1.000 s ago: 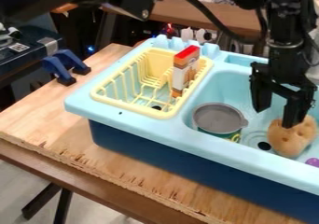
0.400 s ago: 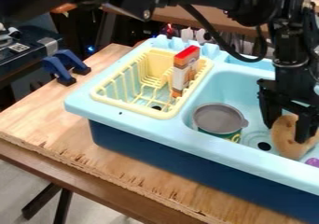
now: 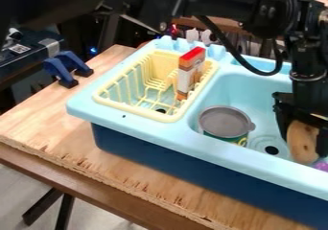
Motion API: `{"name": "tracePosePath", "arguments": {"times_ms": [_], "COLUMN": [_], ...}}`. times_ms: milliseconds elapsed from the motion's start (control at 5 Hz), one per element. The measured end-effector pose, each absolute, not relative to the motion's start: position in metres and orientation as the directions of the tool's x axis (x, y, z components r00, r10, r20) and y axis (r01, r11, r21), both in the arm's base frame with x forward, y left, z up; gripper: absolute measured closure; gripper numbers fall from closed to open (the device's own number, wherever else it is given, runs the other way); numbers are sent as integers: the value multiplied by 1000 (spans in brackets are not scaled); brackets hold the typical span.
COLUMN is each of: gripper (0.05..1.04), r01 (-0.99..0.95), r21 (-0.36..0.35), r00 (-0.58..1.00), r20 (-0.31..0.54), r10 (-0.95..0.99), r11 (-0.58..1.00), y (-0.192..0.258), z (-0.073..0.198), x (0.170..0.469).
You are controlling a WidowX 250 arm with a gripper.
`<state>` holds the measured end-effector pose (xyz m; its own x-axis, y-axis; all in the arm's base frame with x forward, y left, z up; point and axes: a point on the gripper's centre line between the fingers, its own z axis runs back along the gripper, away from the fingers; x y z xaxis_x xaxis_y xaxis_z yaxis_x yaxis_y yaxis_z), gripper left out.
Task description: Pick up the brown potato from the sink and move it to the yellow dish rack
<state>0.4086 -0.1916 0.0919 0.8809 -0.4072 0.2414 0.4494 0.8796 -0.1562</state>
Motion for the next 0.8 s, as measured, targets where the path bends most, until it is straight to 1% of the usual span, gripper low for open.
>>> {"name": "tracePosePath", "arguments": {"times_ms": [200,400,600,800], "gripper": [284,328,328,349], "r01": [440,445,456,493], "r21": [-162,-165,-174,-141], "r00": [884,882,876,851], "r20": [252,251,260,283], "r10": [-394,-399,-406,-442], "r11": [883,880,873,858], "y": [-190,-190,-188,-188], "z": [90,91,93,103], "x": [410,410,408,407]}}
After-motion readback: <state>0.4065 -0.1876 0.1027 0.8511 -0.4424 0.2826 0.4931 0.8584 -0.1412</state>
